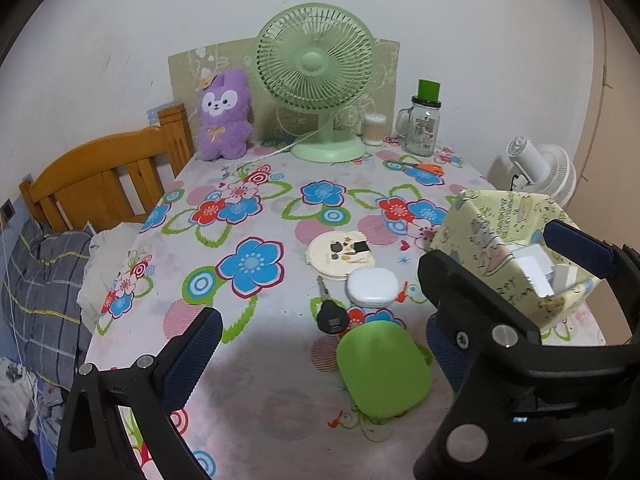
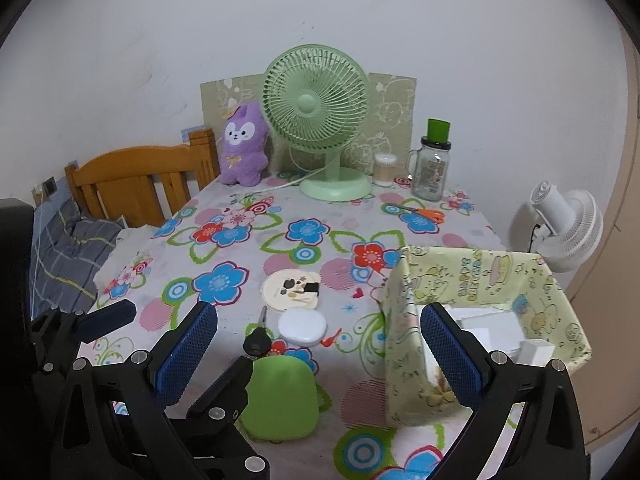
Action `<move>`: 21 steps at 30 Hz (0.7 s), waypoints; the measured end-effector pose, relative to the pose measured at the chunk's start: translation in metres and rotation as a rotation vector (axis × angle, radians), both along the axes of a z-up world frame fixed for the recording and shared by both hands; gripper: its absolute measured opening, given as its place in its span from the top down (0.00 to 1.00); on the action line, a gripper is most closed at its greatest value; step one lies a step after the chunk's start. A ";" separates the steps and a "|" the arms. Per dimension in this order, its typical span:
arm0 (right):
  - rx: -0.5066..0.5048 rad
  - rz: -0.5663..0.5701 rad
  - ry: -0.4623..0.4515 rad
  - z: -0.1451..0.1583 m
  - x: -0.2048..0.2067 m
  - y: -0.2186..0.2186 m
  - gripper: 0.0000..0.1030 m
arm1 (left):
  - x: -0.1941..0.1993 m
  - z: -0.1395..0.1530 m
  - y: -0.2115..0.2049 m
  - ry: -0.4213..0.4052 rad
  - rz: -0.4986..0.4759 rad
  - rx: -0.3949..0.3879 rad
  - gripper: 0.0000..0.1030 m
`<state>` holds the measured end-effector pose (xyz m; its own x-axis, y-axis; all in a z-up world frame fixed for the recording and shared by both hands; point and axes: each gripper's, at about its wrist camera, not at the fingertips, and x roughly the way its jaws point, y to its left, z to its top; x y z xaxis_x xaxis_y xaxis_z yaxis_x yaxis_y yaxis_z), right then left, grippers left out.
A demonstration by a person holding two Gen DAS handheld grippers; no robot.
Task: Organize rigid objects
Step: 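Withdraw both open tools from the box back toward the key and earbud case, then grasp the black car key with the left tool while the right tool grasps the white earbud case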
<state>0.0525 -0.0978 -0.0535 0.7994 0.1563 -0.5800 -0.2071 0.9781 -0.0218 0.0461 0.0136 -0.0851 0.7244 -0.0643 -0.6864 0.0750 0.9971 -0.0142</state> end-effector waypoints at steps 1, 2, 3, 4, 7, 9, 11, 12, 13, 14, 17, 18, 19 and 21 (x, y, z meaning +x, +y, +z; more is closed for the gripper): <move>-0.004 0.002 -0.005 -0.001 0.001 0.001 0.00 | 0.002 -0.002 0.002 0.006 0.004 -0.001 0.00; -0.013 0.003 -0.010 -0.003 0.002 0.004 0.01 | 0.003 -0.005 0.004 0.011 0.007 0.000 0.00; -0.020 0.005 -0.013 -0.004 0.003 0.005 0.01 | 0.005 -0.007 0.005 0.016 0.009 0.000 0.00; -0.028 0.010 -0.011 -0.007 0.006 0.009 0.02 | 0.007 -0.009 0.007 0.023 0.011 0.002 0.00; -0.026 0.030 0.022 -0.014 0.013 0.014 0.04 | 0.011 -0.016 0.013 0.040 0.022 0.011 0.00; -0.020 0.045 0.042 -0.019 0.017 0.020 0.05 | 0.012 -0.019 0.017 0.043 0.027 0.016 0.00; -0.022 0.057 0.057 -0.024 0.020 0.025 0.07 | 0.014 -0.023 0.021 0.044 0.035 0.026 0.00; -0.023 0.061 0.063 -0.026 0.022 0.027 0.07 | 0.015 -0.025 0.022 0.046 0.039 0.030 0.00; -0.021 0.064 0.072 -0.029 0.024 0.029 0.08 | 0.017 -0.026 0.024 0.050 0.041 0.033 0.00; -0.017 0.065 0.083 -0.033 0.027 0.031 0.09 | 0.019 -0.028 0.025 0.054 0.043 0.036 0.00; -0.007 0.062 0.115 -0.042 0.034 0.034 0.09 | 0.025 -0.037 0.028 0.070 0.045 0.040 0.00; -0.005 0.060 0.122 -0.045 0.035 0.034 0.10 | 0.027 -0.040 0.029 0.077 0.045 0.039 0.00; -0.004 0.057 0.134 -0.049 0.039 0.035 0.10 | 0.030 -0.043 0.030 0.087 0.046 0.038 0.00; -0.002 0.052 0.151 -0.054 0.044 0.036 0.11 | 0.036 -0.048 0.030 0.102 0.048 0.036 0.00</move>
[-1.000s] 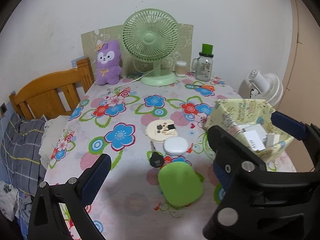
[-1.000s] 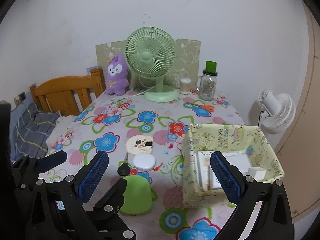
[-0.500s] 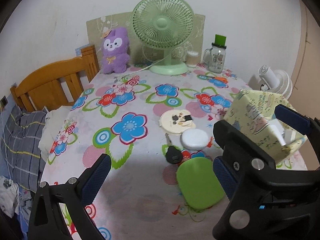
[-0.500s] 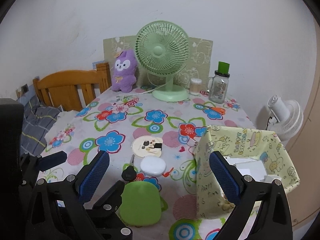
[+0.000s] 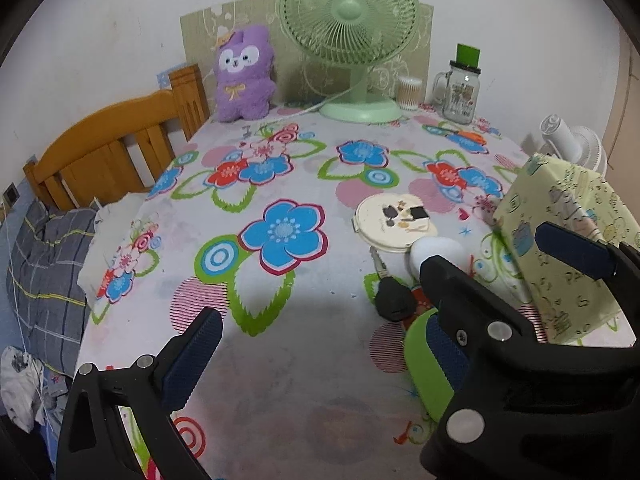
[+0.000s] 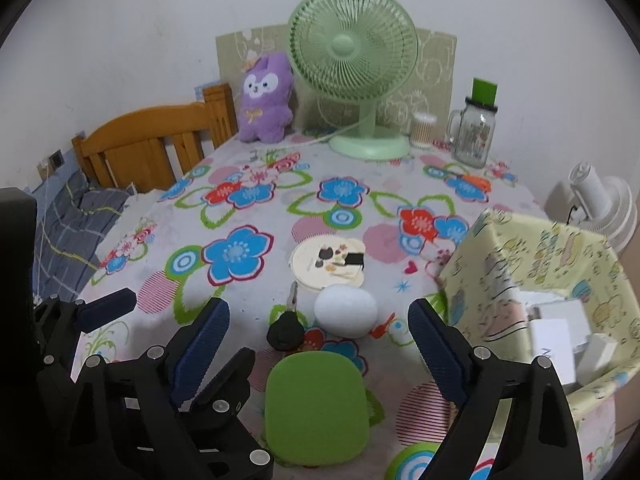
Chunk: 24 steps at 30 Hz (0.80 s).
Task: Organize rigid objects
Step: 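Grasp the black car key with the left tool while the right tool grasps the white earbud case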
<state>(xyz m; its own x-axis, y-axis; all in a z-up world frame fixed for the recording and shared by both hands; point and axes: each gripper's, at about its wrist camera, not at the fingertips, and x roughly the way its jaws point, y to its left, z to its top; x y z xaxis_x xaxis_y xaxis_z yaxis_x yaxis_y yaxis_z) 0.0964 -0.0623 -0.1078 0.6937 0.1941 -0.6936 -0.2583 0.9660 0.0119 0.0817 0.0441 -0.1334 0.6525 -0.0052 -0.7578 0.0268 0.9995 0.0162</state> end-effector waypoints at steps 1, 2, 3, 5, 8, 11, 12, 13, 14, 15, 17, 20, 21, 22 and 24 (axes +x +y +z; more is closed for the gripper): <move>0.000 -0.004 0.010 -0.003 0.003 0.000 0.11 | 0.003 -0.003 0.000 0.008 0.002 -0.001 0.00; 0.002 -0.009 0.020 -0.006 0.007 0.000 0.11 | 0.005 -0.005 0.001 0.013 0.003 -0.003 0.00; 0.005 -0.012 0.027 -0.008 0.009 0.000 0.11 | 0.008 -0.008 0.000 0.020 0.004 -0.005 0.00; 0.010 -0.021 0.046 -0.014 0.016 0.000 0.12 | 0.012 -0.011 -0.001 0.028 0.006 -0.005 0.00; 0.018 -0.034 0.073 -0.023 0.025 -0.001 0.16 | 0.018 -0.016 -0.004 0.037 0.008 0.003 0.00; 0.023 -0.048 0.101 -0.031 0.035 -0.002 0.16 | 0.024 -0.021 -0.006 0.050 0.007 0.000 0.00; 0.025 -0.052 0.107 -0.034 0.037 -0.003 0.17 | 0.026 -0.023 -0.006 0.057 0.008 -0.002 0.00; 0.026 -0.058 0.113 -0.036 0.039 -0.004 0.17 | 0.028 -0.025 -0.007 0.061 0.009 -0.003 0.00; 0.025 -0.063 0.117 -0.038 0.040 -0.005 0.17 | 0.030 -0.026 -0.008 0.064 0.010 -0.003 0.00; 0.022 -0.070 0.119 -0.039 0.042 -0.006 0.17 | 0.032 -0.028 -0.009 0.070 0.013 -0.002 0.01; 0.013 -0.079 0.120 -0.042 0.046 -0.007 0.17 | 0.035 -0.031 -0.010 0.076 0.014 -0.007 0.01; -0.003 -0.074 0.130 -0.046 0.051 -0.009 0.22 | 0.040 -0.035 -0.012 0.092 0.014 -0.011 0.01; -0.004 -0.074 0.136 -0.047 0.053 -0.009 0.22 | 0.041 -0.037 -0.013 0.096 0.014 -0.013 0.01; -0.002 -0.076 0.146 -0.050 0.055 -0.010 0.23 | 0.042 -0.038 -0.014 0.100 0.013 -0.014 0.01; 0.007 -0.079 0.163 -0.053 0.058 -0.013 0.23 | 0.044 -0.039 -0.016 0.103 0.014 -0.011 0.01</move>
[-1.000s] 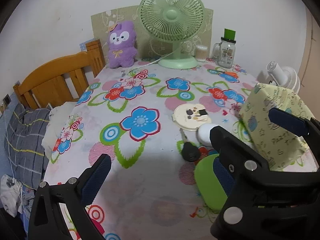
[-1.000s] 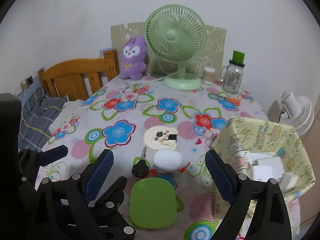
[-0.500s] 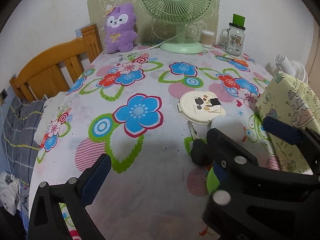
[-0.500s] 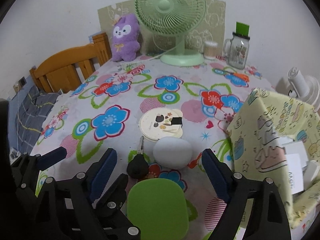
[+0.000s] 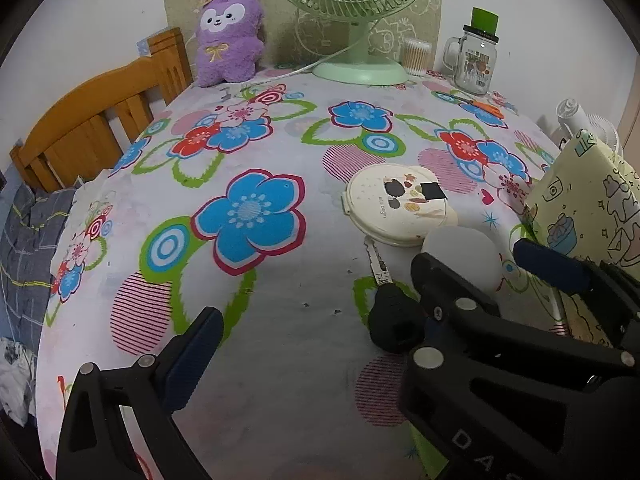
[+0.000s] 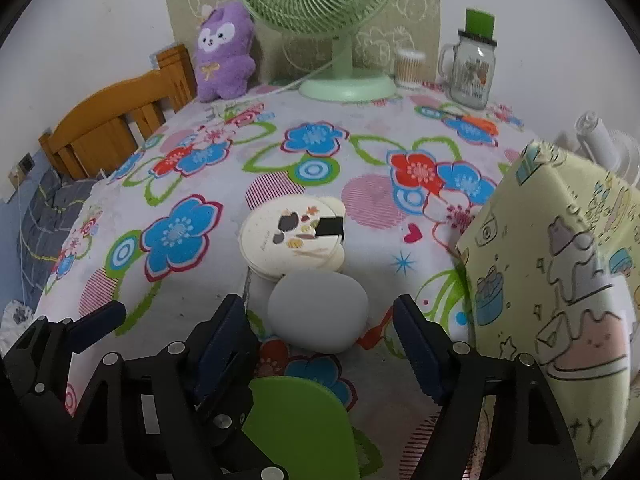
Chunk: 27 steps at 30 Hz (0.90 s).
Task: Organize rigid objects
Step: 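Grasp the black car key with the left tool while the right tool grasps the white earbud case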
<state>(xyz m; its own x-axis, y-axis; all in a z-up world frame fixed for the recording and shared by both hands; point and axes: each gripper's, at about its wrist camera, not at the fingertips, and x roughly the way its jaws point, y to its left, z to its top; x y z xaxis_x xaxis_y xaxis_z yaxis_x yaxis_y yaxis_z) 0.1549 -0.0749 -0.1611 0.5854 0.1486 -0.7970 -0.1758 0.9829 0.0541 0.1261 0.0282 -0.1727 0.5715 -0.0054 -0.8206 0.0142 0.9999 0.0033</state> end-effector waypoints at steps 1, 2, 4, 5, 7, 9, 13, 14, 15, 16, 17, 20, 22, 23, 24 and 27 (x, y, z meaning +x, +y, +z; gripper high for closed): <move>0.003 -0.002 0.005 -0.002 0.001 -0.001 0.24 | 0.001 0.000 -0.001 0.000 0.000 0.002 0.01; 0.004 -0.004 0.008 -0.003 0.003 -0.001 0.26 | 0.002 -0.001 -0.002 0.001 0.001 0.004 0.01; 0.006 -0.004 0.021 -0.006 0.006 -0.002 0.29 | 0.003 -0.002 -0.003 0.004 0.002 0.003 0.01; 0.010 -0.004 0.030 -0.007 0.008 -0.002 0.33 | 0.004 -0.002 -0.003 0.007 0.004 0.001 0.01; 0.024 -0.001 0.045 -0.010 0.010 -0.003 0.37 | 0.006 -0.003 -0.005 0.009 0.011 -0.005 0.01; 0.022 0.002 0.038 -0.009 0.011 -0.003 0.43 | 0.007 -0.004 -0.005 0.012 0.014 -0.009 0.01; -0.003 0.003 0.026 -0.008 0.011 -0.005 0.43 | 0.007 -0.005 -0.008 0.011 0.028 -0.002 0.02; -0.016 -0.005 0.016 -0.007 0.010 -0.006 0.43 | 0.007 -0.005 -0.009 0.009 0.029 0.001 0.02; -0.026 -0.010 0.007 -0.006 0.010 -0.007 0.43 | 0.007 -0.005 -0.010 0.009 0.027 0.001 0.03; -0.039 -0.016 -0.003 -0.004 0.009 -0.008 0.43 | 0.007 -0.005 -0.011 0.011 0.025 -0.002 0.03; -0.044 -0.018 -0.006 -0.003 0.009 -0.009 0.43 | 0.007 -0.005 -0.011 0.014 0.023 -0.008 0.03; -0.046 -0.025 0.009 -0.003 0.008 -0.011 0.43 | 0.006 -0.004 -0.012 0.018 0.021 -0.018 0.05; -0.038 -0.025 0.013 -0.002 0.008 -0.013 0.43 | 0.004 -0.003 -0.012 0.017 0.018 -0.029 0.08; -0.034 -0.026 0.015 -0.002 0.007 -0.014 0.43 | 0.004 -0.003 -0.012 0.016 0.015 -0.035 0.10; -0.032 -0.028 0.015 -0.002 0.007 -0.014 0.43 | 0.004 -0.004 -0.012 0.017 0.015 -0.040 0.15; -0.033 -0.030 0.020 -0.004 0.006 -0.013 0.43 | 0.003 -0.003 -0.013 0.005 0.018 -0.023 0.26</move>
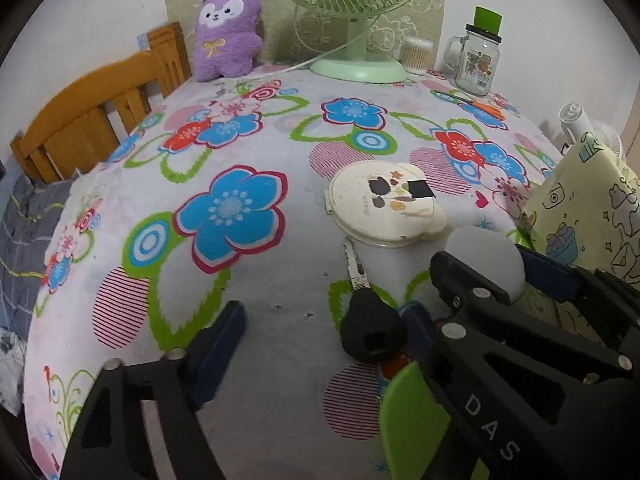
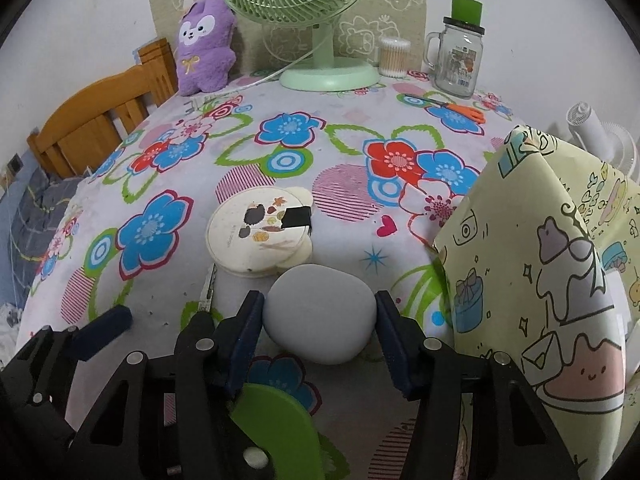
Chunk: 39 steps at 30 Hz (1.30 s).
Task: Organize rigid objects
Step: 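Grasp the black car key with the left tool while the right tool grasps the white earbud case, then lift the key with the left tool while the right tool carries the earbud case toward the yellow box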
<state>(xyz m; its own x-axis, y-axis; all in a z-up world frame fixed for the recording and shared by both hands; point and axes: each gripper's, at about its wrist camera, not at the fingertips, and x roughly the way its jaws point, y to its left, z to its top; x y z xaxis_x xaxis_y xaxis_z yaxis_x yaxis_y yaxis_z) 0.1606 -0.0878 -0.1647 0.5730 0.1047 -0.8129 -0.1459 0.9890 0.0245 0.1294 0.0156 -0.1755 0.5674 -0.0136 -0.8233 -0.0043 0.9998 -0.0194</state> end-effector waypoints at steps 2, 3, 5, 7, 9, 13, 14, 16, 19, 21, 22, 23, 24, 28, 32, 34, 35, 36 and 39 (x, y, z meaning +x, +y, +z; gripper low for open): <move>0.011 -0.004 0.006 0.000 -0.001 0.000 0.42 | -0.002 0.002 -0.002 -0.007 -0.015 -0.002 0.41; 0.010 -0.006 0.006 0.000 -0.001 -0.001 0.42 | -0.002 0.003 -0.002 -0.009 -0.023 -0.004 0.49; 0.011 -0.004 0.008 0.000 -0.002 0.000 0.42 | -0.004 0.004 -0.003 -0.012 -0.032 -0.006 0.60; 0.015 -0.007 0.005 0.001 -0.004 0.000 0.42 | -0.004 0.005 -0.003 -0.012 -0.040 -0.011 0.69; 0.010 -0.010 0.002 0.001 -0.004 0.000 0.42 | -0.005 0.005 -0.002 -0.011 -0.039 -0.011 0.70; 0.016 -0.009 0.002 0.002 -0.007 0.001 0.42 | -0.007 0.006 -0.001 -0.010 -0.033 -0.004 0.70; 0.017 -0.007 0.002 0.003 -0.007 0.001 0.42 | -0.008 0.006 -0.001 -0.012 -0.033 -0.003 0.70; 0.022 -0.004 -0.003 0.005 -0.009 0.002 0.42 | -0.010 0.008 0.000 -0.015 -0.031 -0.001 0.70; 0.029 0.005 -0.012 0.008 -0.013 0.005 0.42 | -0.014 0.012 0.002 -0.032 -0.025 0.008 0.70; 0.030 0.007 -0.016 0.011 -0.015 0.006 0.42 | -0.017 0.015 0.003 -0.036 -0.022 0.007 0.70; 0.031 0.008 -0.019 0.012 -0.017 0.007 0.42 | -0.019 0.016 0.004 -0.039 -0.022 0.007 0.70; 0.031 0.009 -0.022 0.013 -0.018 0.007 0.42 | -0.020 0.018 0.004 -0.043 -0.020 0.008 0.70; 0.031 0.009 -0.026 0.015 -0.020 0.007 0.42 | -0.022 0.019 0.004 -0.046 -0.019 0.008 0.70; 0.034 0.009 -0.040 0.021 -0.026 0.008 0.42 | -0.028 0.026 0.004 -0.062 -0.018 0.007 0.70; 0.033 0.009 -0.058 0.029 -0.033 0.009 0.42 | -0.036 0.033 0.004 -0.083 -0.018 0.008 0.70; 0.032 0.009 -0.069 0.033 -0.037 0.009 0.42 | -0.040 0.037 0.005 -0.093 -0.017 0.006 0.70; 0.032 0.010 -0.074 0.035 -0.039 0.009 0.42 | -0.041 0.039 0.005 -0.097 -0.017 0.006 0.70; 0.031 0.010 -0.077 0.037 -0.041 0.009 0.42 | -0.043 0.041 0.005 -0.102 -0.016 0.006 0.70; 0.030 0.013 -0.094 0.044 -0.048 0.009 0.42 | -0.049 0.047 0.005 -0.117 -0.015 0.005 0.70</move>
